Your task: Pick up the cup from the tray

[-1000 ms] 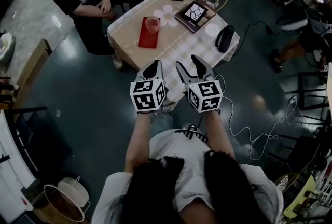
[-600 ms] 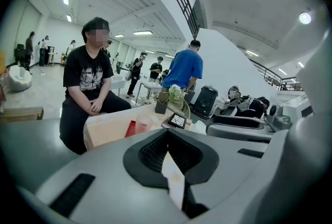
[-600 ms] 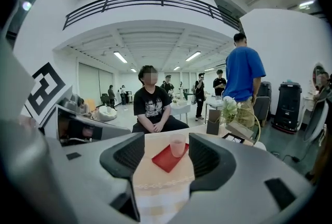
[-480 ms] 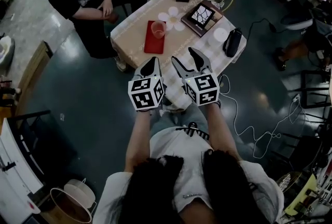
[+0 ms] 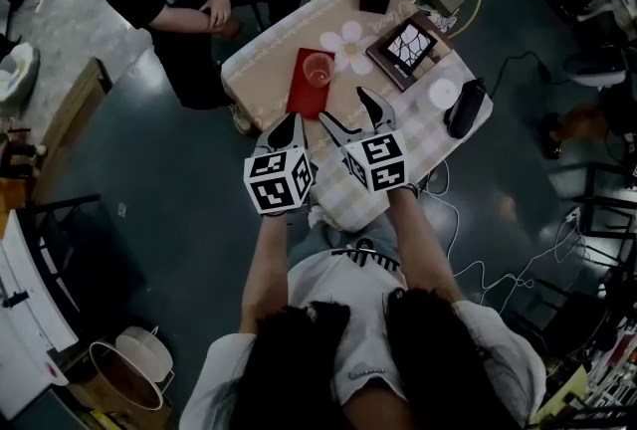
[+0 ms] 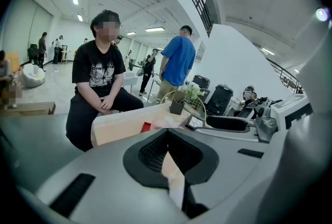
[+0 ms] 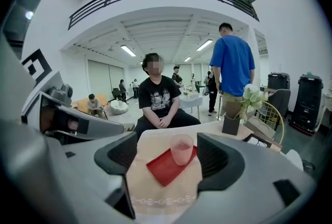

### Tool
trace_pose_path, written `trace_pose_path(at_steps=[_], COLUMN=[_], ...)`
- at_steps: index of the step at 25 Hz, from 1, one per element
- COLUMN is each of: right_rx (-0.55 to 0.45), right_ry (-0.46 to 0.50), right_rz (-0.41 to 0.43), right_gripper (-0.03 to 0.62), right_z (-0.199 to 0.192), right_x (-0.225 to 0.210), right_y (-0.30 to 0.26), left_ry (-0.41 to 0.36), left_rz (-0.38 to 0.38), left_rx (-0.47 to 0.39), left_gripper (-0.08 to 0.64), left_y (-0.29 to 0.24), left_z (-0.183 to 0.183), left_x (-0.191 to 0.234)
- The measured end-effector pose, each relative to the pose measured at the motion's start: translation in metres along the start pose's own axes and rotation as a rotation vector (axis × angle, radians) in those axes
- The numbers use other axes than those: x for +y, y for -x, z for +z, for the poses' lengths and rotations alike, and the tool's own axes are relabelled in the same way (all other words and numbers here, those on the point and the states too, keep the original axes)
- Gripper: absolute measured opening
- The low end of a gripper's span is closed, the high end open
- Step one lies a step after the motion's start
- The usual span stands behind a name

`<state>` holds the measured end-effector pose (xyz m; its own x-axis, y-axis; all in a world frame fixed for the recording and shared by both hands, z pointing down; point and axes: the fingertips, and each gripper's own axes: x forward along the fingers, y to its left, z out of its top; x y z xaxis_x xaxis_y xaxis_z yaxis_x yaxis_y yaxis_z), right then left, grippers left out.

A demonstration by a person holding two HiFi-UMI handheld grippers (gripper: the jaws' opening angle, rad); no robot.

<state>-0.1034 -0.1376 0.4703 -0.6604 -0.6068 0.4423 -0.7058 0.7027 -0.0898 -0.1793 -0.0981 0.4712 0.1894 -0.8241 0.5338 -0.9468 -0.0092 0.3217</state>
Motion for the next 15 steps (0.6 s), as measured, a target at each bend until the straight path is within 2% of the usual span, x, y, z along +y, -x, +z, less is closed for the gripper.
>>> trace_pose_path(at_steps=[3,6,8,15], right_rx=[0.011,0.064,0.086,0.119], right_ry=[-0.004,0.062,0.084,0.047], right_rz=[0.017,0.082,0.095,0.114], right_gripper=[0.354,0.383,0.388,0.391], right_z=[-0.001,-0.010,-0.015,-0.025], right_x=[-0.008,-0.008,-0.012,-0.021], right_y=[-0.025,-0.045,-0.058,-0.101], left_ry=[0.017,0.047,0.055,0.057], left_rz=[0.026,0.039,0.046,0.067], left_rx=[0.014,0.025,0.031,0.059], left_gripper=[0.006,0.006,0.006,0.006], left_y=[-0.016,-0.031,-0.039,-0.063], left_z=[0.003,0.004,0.006,0.011], left_x=[0.009,0.014,0.017,0.029])
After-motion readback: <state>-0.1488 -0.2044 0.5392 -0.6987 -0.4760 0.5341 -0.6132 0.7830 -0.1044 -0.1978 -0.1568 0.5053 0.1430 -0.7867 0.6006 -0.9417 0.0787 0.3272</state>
